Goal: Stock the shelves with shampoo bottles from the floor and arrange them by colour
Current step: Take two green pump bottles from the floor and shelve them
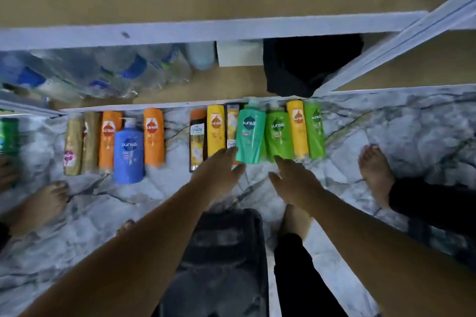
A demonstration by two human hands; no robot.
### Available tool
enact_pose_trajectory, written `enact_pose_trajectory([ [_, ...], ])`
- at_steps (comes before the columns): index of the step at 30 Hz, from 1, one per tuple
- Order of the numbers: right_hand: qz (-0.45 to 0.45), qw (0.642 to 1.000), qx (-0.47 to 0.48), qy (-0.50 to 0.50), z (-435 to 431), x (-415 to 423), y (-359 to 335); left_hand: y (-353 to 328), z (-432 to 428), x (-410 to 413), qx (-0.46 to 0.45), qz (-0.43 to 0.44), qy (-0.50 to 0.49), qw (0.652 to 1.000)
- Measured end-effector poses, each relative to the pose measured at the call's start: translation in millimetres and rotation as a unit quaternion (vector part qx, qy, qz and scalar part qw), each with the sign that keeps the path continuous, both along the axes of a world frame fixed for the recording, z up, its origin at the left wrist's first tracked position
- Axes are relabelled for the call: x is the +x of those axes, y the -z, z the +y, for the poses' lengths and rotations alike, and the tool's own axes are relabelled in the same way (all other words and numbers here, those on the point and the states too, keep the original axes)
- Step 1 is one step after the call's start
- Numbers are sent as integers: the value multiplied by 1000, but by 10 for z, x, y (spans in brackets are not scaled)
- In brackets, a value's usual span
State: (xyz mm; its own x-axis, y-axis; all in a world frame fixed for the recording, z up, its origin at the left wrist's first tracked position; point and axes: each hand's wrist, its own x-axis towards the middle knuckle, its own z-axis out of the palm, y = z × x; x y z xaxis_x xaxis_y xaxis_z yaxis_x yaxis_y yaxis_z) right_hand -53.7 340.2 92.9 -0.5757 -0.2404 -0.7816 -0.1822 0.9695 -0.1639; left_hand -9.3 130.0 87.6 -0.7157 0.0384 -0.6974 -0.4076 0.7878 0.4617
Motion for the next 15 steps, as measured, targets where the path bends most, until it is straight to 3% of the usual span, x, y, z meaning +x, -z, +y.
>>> enact_pose_trajectory([
  [4,41,999,-11,24,102,-390,852,845,171,-375,10,32,-38,999],
  [9,127,982,-43,133,97,-866,1532,1472,322,-740,11,71,-137,988],
  [12,150,983,-60,90,78,-1112,1763,1674,390,-822,34,56,-225,972],
  [15,134,989,-37,53,47,-1253,1903,1761,455,-845,-8,42,-214,976],
])
